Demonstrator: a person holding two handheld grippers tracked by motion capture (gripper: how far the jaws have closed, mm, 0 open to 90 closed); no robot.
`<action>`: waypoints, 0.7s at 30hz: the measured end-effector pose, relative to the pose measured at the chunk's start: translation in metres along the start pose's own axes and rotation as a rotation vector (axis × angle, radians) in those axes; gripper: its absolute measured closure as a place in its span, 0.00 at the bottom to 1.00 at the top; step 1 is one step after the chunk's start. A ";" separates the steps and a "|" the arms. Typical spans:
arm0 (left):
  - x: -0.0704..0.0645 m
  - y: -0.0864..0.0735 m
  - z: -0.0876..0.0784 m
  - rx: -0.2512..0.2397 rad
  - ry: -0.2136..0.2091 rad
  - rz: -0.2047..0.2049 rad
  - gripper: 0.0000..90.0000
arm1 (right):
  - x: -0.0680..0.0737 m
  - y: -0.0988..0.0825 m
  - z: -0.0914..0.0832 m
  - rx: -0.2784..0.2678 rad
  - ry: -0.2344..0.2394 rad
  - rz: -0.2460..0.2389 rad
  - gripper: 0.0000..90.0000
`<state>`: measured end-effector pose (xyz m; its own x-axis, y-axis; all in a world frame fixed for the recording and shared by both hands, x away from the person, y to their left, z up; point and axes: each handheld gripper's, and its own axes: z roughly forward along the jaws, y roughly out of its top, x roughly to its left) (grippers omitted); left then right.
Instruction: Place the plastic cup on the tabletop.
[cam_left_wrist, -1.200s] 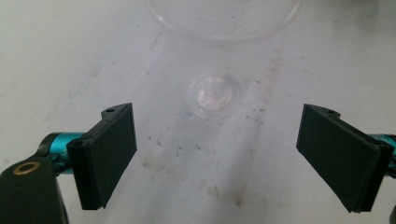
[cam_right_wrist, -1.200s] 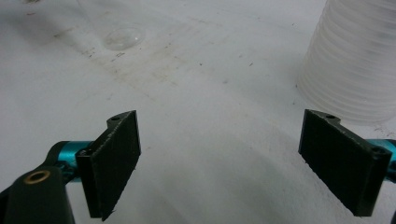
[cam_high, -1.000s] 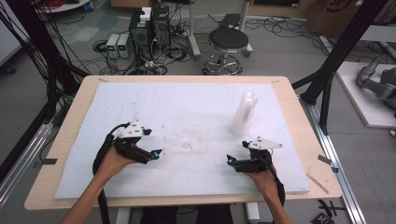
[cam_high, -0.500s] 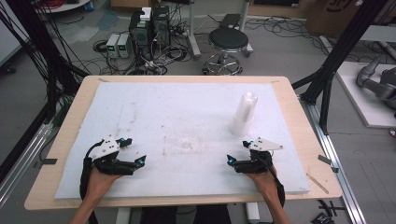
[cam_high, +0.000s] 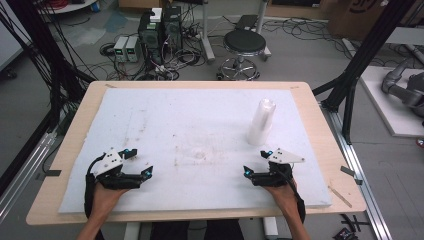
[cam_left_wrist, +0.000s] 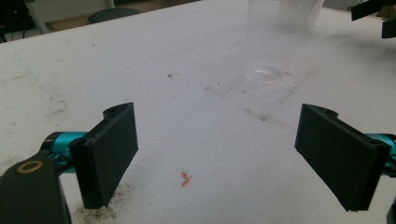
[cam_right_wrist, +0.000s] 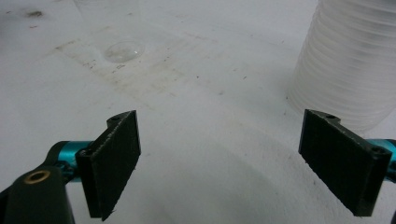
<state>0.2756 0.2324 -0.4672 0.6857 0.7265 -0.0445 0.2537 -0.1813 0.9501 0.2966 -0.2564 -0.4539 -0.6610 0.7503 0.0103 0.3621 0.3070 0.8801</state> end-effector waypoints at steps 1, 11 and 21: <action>0.000 0.000 0.000 -0.001 0.001 0.003 0.15 | 0.000 0.000 0.000 0.000 0.000 0.000 0.14; 0.000 -0.001 -0.001 -0.010 0.006 -0.002 0.15 | 0.000 0.000 -0.001 -0.003 -0.001 0.001 0.14; 0.000 0.000 -0.001 -0.003 0.000 0.002 0.15 | 0.000 0.000 -0.001 -0.001 0.009 -0.002 0.14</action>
<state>0.2753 0.2331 -0.4674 0.6860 0.7264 -0.0426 0.2501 -0.1805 0.9512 0.2963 -0.2571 -0.4540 -0.6679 0.7441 0.0126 0.3601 0.3083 0.8805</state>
